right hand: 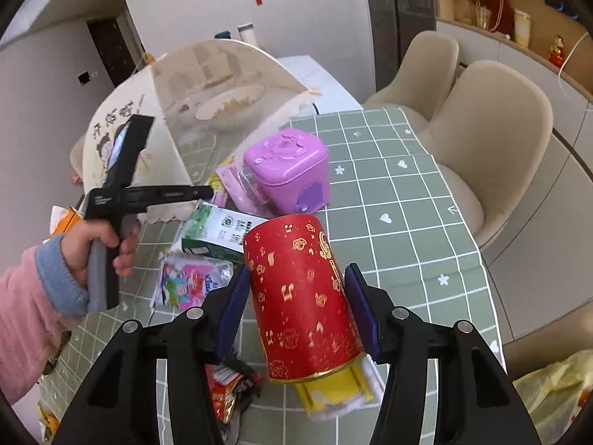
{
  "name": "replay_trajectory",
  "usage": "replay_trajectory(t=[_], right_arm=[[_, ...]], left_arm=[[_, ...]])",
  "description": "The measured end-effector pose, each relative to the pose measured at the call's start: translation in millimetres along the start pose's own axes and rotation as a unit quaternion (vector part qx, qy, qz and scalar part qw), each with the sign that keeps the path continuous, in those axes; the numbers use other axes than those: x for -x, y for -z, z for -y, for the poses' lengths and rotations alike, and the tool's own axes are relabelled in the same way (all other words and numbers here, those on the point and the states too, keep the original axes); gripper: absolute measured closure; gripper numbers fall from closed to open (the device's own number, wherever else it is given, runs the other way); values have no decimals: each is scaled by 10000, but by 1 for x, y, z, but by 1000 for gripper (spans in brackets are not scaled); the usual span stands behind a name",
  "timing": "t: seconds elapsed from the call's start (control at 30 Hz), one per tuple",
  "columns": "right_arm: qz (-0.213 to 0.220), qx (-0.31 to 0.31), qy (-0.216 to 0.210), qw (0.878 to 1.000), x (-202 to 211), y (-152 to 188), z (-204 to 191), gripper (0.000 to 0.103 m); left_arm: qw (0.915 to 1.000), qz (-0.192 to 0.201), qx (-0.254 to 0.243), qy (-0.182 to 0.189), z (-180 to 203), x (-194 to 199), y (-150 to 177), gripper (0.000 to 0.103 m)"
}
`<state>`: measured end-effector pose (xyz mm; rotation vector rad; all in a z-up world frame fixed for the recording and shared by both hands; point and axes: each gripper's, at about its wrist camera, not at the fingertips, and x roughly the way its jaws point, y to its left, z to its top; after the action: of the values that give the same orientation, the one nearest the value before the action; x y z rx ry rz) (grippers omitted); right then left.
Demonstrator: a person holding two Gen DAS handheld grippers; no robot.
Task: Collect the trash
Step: 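Grasp the yellow candy wrapper with the left tool while the right grasps the red cup, then carry the wrapper and red cup to the yellow trash bag and drop them in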
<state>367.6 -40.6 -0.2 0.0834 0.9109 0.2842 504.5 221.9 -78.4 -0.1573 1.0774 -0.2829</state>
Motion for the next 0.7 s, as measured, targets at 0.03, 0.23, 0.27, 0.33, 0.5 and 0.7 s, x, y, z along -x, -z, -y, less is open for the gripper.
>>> replay_trajectory(t=[0.03, 0.23, 0.27, 0.33, 0.5, 0.7], right_arm=[[23, -8, -12, 10000, 5, 3, 0, 53], [199, 65, -57, 9998, 44, 17, 0, 53], [229, 71, -77, 9997, 50, 20, 0, 53], [309, 63, -125, 9994, 64, 25, 5, 53], [553, -76, -240, 9982, 101, 43, 28, 53], [878, -117, -215, 9958, 146, 62, 60, 53]], left_arm=[[10000, 55, 5, 42, 1, 13, 7, 98], [9986, 514, -97, 56, 24, 94, 39, 98], [9981, 596, -124, 56, 32, 108, 44, 98], [9974, 689, -161, 91, 47, 128, 53, 98], [9938, 989, -514, 14, 104, 172, 88, 98], [9890, 1262, -770, 5, 172, 197, 116, 98]])
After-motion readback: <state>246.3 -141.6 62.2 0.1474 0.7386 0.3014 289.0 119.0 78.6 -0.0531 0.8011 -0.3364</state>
